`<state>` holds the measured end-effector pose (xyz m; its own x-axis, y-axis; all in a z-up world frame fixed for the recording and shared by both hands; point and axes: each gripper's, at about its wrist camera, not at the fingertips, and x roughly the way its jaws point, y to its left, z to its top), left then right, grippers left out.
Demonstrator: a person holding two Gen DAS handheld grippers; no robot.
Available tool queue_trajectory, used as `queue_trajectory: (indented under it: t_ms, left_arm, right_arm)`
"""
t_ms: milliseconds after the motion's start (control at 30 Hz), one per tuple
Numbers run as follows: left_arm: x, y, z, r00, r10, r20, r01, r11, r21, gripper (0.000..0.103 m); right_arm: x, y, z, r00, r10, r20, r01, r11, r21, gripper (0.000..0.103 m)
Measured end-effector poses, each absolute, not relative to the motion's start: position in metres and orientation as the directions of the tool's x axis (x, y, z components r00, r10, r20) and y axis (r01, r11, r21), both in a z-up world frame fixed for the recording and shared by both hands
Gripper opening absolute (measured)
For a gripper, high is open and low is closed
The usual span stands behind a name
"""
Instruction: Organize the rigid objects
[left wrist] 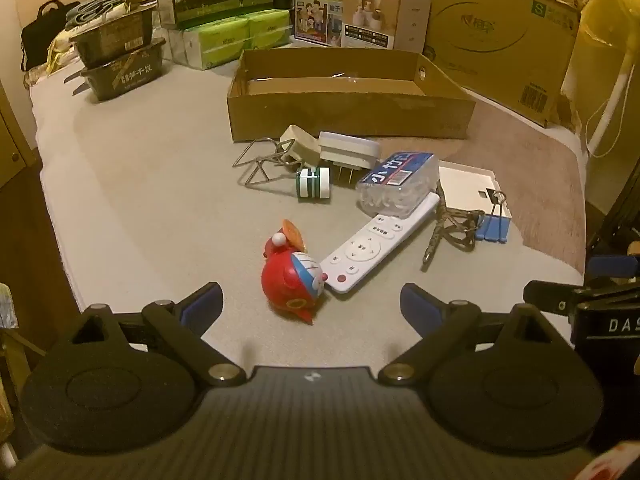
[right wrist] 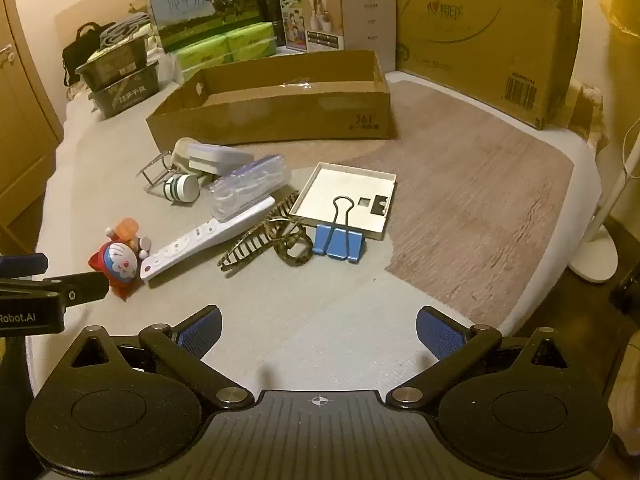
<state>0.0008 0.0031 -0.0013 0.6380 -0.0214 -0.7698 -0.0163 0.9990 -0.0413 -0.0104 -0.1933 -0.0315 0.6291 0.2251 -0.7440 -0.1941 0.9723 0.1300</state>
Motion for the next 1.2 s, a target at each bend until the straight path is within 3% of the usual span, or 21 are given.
queue_trajectory:
  t_ms: [1200]
  left_arm:
    - [0.005, -0.001, -0.0018, 0.643, -0.046, -0.765, 0.01, 0.999, -0.052, 0.091]
  right_arm:
    - [-0.0074, -0.1961, -0.0266, 0.632, 0.224, -0.742, -0.188, 0.973, 0.134, 0.103]
